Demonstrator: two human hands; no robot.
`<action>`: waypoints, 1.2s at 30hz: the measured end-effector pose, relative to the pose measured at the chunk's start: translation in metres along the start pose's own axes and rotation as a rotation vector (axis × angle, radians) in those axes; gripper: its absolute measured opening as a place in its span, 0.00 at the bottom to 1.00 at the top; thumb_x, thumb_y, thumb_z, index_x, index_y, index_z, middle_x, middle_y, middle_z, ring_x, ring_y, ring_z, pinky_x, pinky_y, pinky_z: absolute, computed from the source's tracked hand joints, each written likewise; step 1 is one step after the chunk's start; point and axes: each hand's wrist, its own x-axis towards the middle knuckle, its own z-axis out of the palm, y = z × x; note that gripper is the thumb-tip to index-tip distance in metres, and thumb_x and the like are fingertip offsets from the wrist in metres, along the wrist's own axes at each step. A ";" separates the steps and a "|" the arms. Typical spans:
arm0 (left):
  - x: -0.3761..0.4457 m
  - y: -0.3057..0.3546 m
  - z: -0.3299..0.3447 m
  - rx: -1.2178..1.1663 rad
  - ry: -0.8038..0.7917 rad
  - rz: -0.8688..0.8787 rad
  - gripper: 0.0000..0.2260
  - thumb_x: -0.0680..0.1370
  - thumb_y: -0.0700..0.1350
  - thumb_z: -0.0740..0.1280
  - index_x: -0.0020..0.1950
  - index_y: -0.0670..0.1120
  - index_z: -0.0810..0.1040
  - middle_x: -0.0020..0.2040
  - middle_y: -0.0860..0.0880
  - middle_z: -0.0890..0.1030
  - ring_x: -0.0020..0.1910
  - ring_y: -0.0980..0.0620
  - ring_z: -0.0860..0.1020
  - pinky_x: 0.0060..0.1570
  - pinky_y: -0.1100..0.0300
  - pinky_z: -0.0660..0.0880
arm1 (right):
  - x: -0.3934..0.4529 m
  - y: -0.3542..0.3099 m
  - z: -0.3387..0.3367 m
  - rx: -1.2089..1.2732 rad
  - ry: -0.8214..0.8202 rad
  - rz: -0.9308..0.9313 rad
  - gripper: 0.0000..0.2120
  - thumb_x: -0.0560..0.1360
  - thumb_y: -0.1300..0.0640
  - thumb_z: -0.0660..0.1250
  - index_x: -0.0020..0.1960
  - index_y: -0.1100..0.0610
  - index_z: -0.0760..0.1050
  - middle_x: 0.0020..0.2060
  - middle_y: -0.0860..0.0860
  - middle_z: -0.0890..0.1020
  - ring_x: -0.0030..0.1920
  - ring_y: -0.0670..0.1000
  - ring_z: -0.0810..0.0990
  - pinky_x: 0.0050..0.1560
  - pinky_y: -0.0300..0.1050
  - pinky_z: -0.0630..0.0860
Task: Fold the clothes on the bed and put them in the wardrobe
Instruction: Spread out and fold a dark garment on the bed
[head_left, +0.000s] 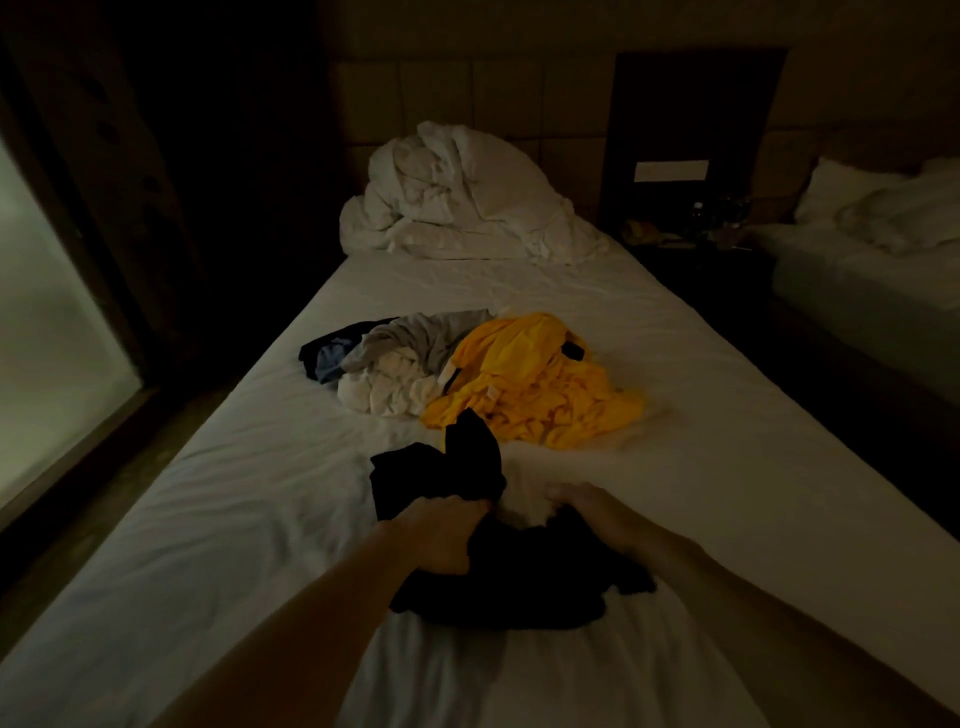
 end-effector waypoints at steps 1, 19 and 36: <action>0.002 -0.006 0.005 0.004 -0.011 -0.028 0.29 0.74 0.54 0.70 0.71 0.51 0.62 0.64 0.46 0.74 0.61 0.43 0.75 0.55 0.46 0.75 | 0.000 0.007 -0.006 -0.097 0.031 0.075 0.16 0.78 0.39 0.60 0.45 0.49 0.78 0.47 0.48 0.80 0.47 0.49 0.78 0.52 0.50 0.73; 0.020 -0.010 -0.042 -0.817 0.815 -0.081 0.13 0.72 0.29 0.59 0.48 0.46 0.71 0.36 0.51 0.75 0.34 0.57 0.74 0.33 0.61 0.66 | 0.057 -0.016 0.025 -0.375 0.009 -0.135 0.11 0.78 0.59 0.64 0.58 0.60 0.80 0.54 0.58 0.83 0.57 0.56 0.80 0.56 0.49 0.74; -0.040 -0.103 -0.053 -0.640 1.007 -0.767 0.07 0.81 0.44 0.58 0.51 0.47 0.76 0.38 0.44 0.78 0.36 0.43 0.77 0.40 0.53 0.70 | 0.050 -0.083 -0.075 -0.804 0.111 -0.361 0.15 0.74 0.38 0.67 0.43 0.50 0.72 0.40 0.51 0.77 0.41 0.53 0.77 0.40 0.54 0.73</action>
